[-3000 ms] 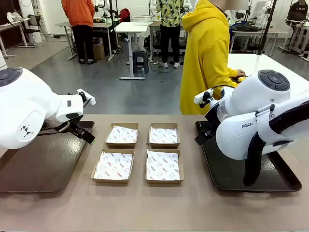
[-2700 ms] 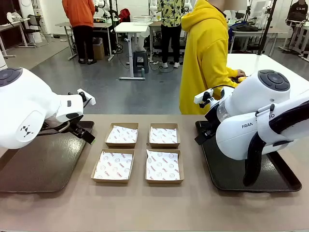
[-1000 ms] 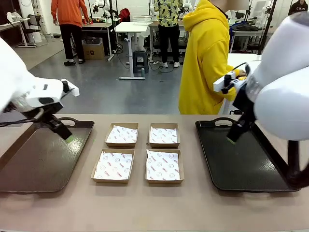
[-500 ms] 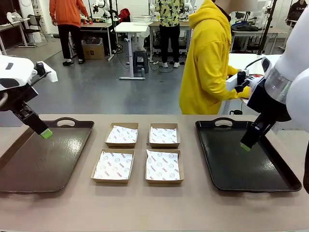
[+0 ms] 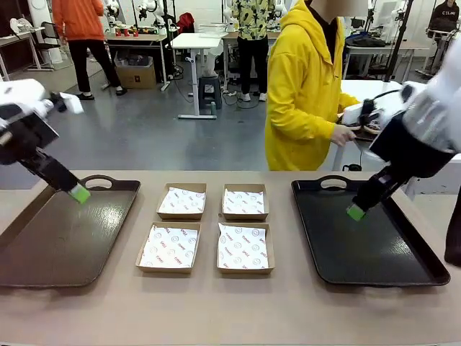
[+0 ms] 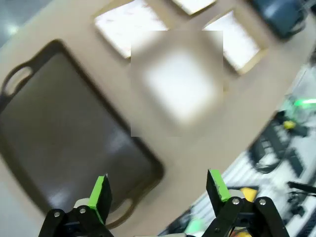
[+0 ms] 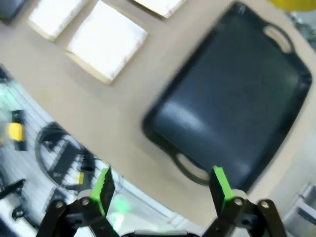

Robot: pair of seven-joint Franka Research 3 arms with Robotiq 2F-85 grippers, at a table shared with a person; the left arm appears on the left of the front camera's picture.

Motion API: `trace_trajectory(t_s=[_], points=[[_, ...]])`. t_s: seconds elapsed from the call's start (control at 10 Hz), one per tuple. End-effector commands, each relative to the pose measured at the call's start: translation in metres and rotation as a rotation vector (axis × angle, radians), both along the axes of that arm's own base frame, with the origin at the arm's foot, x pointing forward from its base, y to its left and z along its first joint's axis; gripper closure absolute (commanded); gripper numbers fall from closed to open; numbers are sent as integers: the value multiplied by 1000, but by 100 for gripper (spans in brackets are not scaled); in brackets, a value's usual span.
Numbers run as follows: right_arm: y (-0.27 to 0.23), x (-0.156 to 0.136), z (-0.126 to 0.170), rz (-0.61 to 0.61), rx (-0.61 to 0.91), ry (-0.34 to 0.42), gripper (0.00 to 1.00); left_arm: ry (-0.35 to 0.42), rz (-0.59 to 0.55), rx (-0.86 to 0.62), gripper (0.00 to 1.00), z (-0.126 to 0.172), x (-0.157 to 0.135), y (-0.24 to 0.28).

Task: Individually package the donuts and arrange them on the tray.
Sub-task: Pick up one Paper togo box.

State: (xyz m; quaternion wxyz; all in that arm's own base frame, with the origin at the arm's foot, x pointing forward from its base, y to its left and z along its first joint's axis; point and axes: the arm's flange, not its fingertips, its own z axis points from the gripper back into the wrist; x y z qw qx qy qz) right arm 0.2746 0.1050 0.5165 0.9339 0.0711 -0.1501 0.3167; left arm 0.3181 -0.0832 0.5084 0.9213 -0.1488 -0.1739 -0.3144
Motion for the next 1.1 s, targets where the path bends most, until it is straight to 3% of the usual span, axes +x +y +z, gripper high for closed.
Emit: trace_trajectory(t_s=[0.0,0.1,0.4,0.7,1.0], points=[[-55,-12,-17,-91,648,198,0,196,67,-583,0,17,1,35],[-90,-15,-25,-106,929,235,0,249,94,-760,0,20,-1,55],[-158,-26,-49,-160,1251,273,0,393,244,-1055,0,10,-1,131],[-196,-30,-71,-176,1332,379,0,490,310,-1054,0,-22,10,169],[-216,-34,-88,-208,1266,429,0,548,336,-1028,0,-53,20,199]])
